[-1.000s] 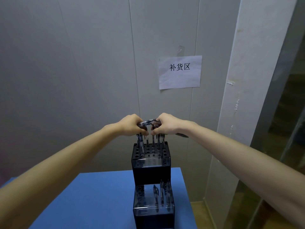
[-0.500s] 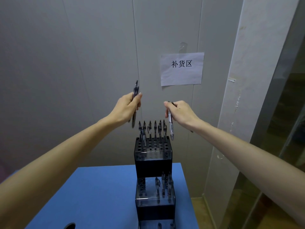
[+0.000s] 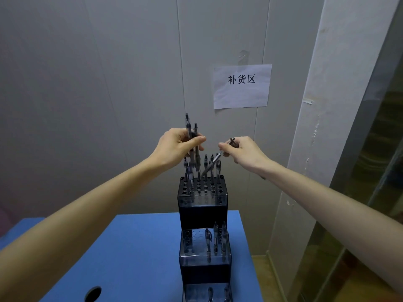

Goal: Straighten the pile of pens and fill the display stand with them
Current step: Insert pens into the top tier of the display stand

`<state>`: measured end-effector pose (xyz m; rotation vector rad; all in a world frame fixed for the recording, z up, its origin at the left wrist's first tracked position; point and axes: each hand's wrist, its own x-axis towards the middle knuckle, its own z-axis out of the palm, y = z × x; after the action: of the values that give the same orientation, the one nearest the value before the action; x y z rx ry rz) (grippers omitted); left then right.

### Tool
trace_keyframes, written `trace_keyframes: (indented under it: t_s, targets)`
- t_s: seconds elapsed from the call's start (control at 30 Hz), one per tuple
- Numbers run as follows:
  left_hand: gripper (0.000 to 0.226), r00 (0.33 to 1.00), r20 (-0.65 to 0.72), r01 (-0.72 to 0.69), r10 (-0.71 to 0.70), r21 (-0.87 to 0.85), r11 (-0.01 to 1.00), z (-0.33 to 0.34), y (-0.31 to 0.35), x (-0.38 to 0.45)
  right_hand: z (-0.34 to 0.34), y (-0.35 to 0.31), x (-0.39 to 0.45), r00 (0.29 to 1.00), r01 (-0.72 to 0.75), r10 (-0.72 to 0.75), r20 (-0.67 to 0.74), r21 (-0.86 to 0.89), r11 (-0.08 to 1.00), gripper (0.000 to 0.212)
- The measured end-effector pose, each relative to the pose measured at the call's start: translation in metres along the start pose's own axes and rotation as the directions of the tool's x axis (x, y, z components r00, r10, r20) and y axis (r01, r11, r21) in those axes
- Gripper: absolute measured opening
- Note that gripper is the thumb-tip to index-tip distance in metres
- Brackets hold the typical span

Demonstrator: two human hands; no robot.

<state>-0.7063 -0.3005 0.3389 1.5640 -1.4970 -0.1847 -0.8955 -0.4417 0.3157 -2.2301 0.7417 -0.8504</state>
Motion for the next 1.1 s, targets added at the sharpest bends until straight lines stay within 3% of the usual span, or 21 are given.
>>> trace_keyframes:
  t_s: [0.17, 0.3, 0.47, 0.67, 1.1]
  targets:
    - [0.020, 0.997, 0.062, 0.057, -0.053, -0.061, 0.997, 0.003, 0.000, 0.003, -0.011, 0.001, -0.002, 1.000, -0.015, 0.015, -0.002, 0.017, 1.000, 0.017]
    - [0.018, 0.991, 0.124, 0.063, -0.054, -0.065, 0.996, 0.009, -0.003, 0.002, -0.012, 0.003, -0.004, 0.997, -0.004, 0.006, -0.075, 0.028, 1.000, 0.019]
    - [0.017, 0.995, 0.100, -0.007, 0.003, 0.036, 0.999, 0.024, -0.004, 0.001, -0.009, 0.002, -0.008, 0.991, 0.070, -0.066, -0.116, 0.031, 0.997, 0.016]
    - [0.026, 0.998, 0.052, 0.042, -0.047, 0.099, 0.994, 0.032, -0.011, 0.002, -0.003, 0.001, -0.012, 0.992, 0.110, -0.107, -0.069, 0.032, 0.993, 0.009]
    - [0.024, 0.989, -0.062, 0.132, -0.134, -0.037, 0.991, 0.032, -0.019, -0.002, 0.002, 0.008, -0.012, 0.987, 0.124, -0.114, -0.117, 0.084, 0.989, 0.006]
